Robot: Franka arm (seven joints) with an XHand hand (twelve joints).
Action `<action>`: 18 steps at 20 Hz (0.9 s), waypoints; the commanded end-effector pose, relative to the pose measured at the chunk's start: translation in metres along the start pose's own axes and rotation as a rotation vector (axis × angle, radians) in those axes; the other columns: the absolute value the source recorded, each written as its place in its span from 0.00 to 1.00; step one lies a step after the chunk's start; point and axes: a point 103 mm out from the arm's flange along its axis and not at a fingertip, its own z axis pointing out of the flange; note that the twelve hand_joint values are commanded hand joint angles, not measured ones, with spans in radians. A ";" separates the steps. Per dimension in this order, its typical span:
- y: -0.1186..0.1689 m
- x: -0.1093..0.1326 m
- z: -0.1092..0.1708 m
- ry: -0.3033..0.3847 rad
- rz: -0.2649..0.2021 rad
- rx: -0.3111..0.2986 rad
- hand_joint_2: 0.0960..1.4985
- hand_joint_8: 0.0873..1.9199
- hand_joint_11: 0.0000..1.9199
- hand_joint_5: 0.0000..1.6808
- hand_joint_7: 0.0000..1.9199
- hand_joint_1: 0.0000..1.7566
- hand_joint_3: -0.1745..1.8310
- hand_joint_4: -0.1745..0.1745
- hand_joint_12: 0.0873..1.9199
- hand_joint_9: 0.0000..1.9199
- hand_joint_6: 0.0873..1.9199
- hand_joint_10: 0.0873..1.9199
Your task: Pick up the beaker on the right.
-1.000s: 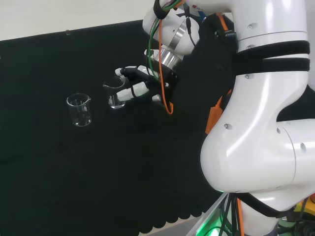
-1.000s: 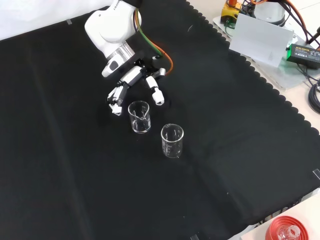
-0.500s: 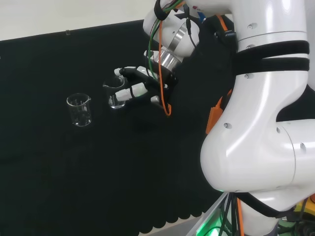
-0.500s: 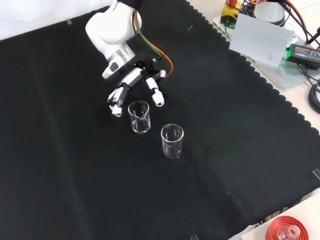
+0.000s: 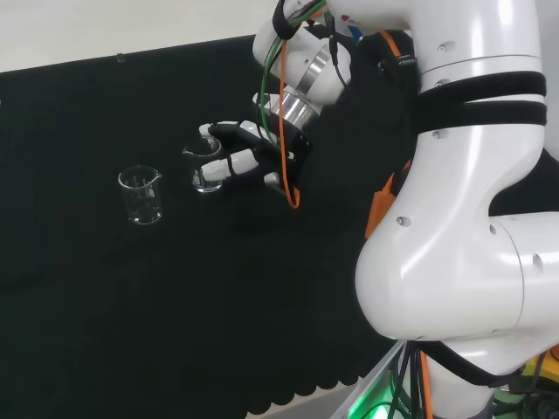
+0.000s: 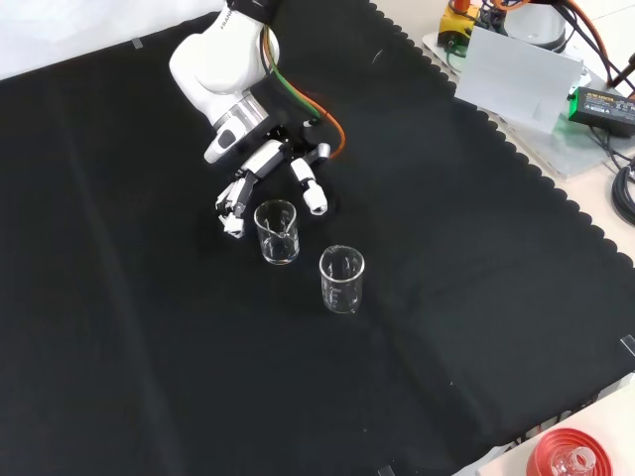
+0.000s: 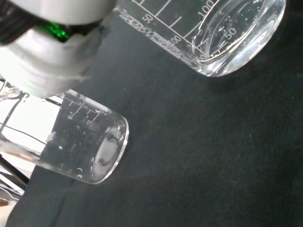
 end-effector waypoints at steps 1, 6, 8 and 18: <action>0.004 0.004 0.000 0.025 -0.009 -0.006 0.27 0.31 0.00 0.23 0.16 0.53 0.45 0.32 0.67 0.22 0.00 0.33; 0.007 0.008 0.003 0.029 -0.009 -0.017 0.26 0.30 0.00 0.24 0.17 0.56 0.48 0.32 0.68 0.23 0.00 0.32; 0.007 0.008 0.004 0.037 -0.007 -0.024 0.26 0.30 0.00 0.24 0.18 0.57 0.48 0.32 0.69 0.24 0.00 0.32; 0.007 0.007 0.004 0.047 -0.021 -0.038 0.25 0.31 0.01 0.27 0.20 0.58 0.49 0.33 0.70 0.26 0.00 0.32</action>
